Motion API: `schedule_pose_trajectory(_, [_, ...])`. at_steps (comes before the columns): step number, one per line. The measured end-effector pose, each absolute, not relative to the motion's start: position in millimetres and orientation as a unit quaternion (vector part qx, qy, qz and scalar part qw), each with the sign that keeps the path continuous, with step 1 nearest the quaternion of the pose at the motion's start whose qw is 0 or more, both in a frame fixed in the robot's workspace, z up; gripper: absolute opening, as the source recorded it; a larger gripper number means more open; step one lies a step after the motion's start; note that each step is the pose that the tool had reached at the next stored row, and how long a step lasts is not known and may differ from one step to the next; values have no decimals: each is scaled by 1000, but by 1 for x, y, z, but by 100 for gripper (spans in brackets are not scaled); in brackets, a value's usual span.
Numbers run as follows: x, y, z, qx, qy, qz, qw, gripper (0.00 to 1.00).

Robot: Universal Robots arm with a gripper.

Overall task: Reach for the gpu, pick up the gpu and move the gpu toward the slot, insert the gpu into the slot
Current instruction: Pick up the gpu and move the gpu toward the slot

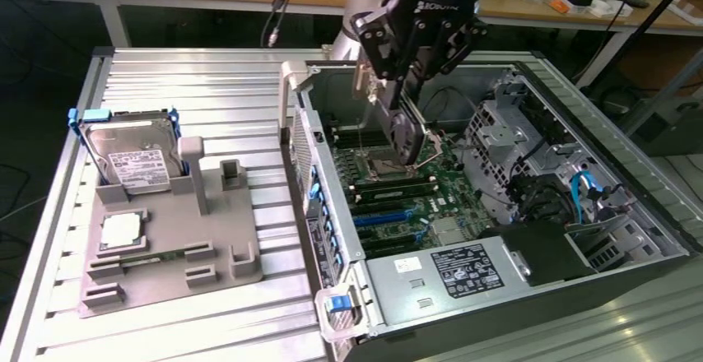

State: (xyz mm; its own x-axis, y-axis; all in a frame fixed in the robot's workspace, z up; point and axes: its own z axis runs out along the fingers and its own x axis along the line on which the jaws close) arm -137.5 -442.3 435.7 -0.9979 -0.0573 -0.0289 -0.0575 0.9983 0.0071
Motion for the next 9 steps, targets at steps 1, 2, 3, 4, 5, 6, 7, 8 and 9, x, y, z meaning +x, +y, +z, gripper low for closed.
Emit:
schedule_pose_trajectory(1, [-133, -442, 436, -29, 999, 4, 14, 27])
schedule_pose_trajectory(2, [-125, -442, 438, -29, 999, 4, 15, 27])
schedule_pose_trajectory(3, [-120, -442, 439, -29, 999, 4, 15, 27])
schedule_pose_trajectory(4, [-115, -442, 439, -29, 999, 4, 15, 27])
schedule_pose_trajectory(5, [-111, -442, 440, -29, 999, 4, 15, 27])
schedule_pose_trajectory(6, [-107, -442, 440, -29, 999, 4, 15, 27])
schedule_pose_trajectory(7, [-102, -442, 440, -29, 999, 4, 15, 27])
schedule_pose_trajectory(8, [-97, -442, 440, -29, 999, 4, 15, 27])
schedule_pose_trajectory(9, [-93, -442, 440, -29, 999, 4, 15, 27])
